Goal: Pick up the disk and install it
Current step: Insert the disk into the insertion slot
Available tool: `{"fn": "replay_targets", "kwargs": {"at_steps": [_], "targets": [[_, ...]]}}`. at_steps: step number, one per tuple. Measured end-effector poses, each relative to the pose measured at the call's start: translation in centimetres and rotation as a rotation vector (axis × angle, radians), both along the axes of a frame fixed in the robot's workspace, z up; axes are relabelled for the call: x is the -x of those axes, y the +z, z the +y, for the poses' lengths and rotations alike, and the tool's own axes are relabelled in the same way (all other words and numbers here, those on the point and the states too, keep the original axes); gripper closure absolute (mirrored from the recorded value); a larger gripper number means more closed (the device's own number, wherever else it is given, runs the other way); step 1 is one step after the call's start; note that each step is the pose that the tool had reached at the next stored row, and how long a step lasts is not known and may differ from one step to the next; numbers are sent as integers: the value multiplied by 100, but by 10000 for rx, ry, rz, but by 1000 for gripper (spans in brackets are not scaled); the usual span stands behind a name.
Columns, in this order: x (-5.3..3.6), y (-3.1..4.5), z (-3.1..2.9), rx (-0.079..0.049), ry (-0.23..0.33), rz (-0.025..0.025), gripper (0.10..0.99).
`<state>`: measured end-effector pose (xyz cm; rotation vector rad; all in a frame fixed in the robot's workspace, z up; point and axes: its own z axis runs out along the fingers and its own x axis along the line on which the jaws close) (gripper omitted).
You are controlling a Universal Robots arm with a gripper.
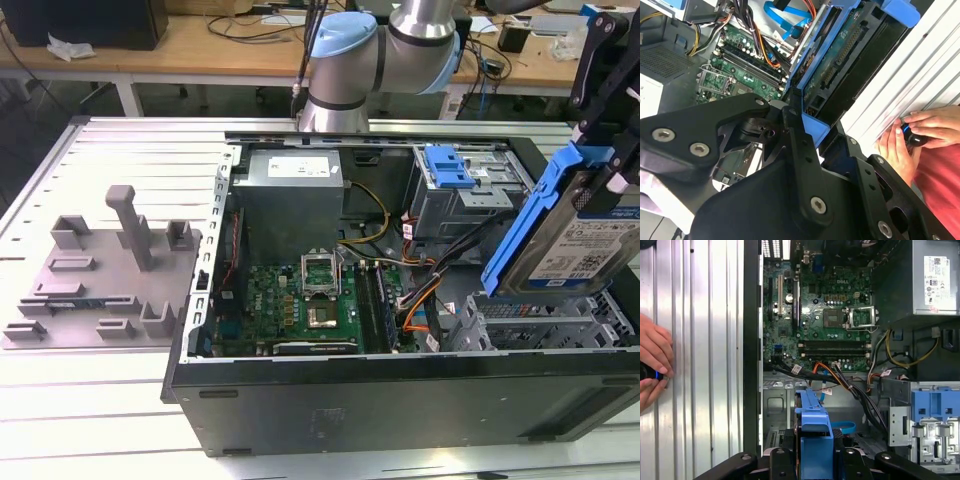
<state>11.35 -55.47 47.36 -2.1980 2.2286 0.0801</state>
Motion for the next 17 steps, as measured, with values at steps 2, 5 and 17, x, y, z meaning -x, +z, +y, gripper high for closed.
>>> {"fn": "replay_targets", "kwargs": {"at_steps": [2, 5, 17], "targets": [[1, -6, -3, 0, 0, -1, 718], [1, -15, -6, -1, -1, -2, 718], [-16, -76, -17, -1, 7, -2, 718]]}}
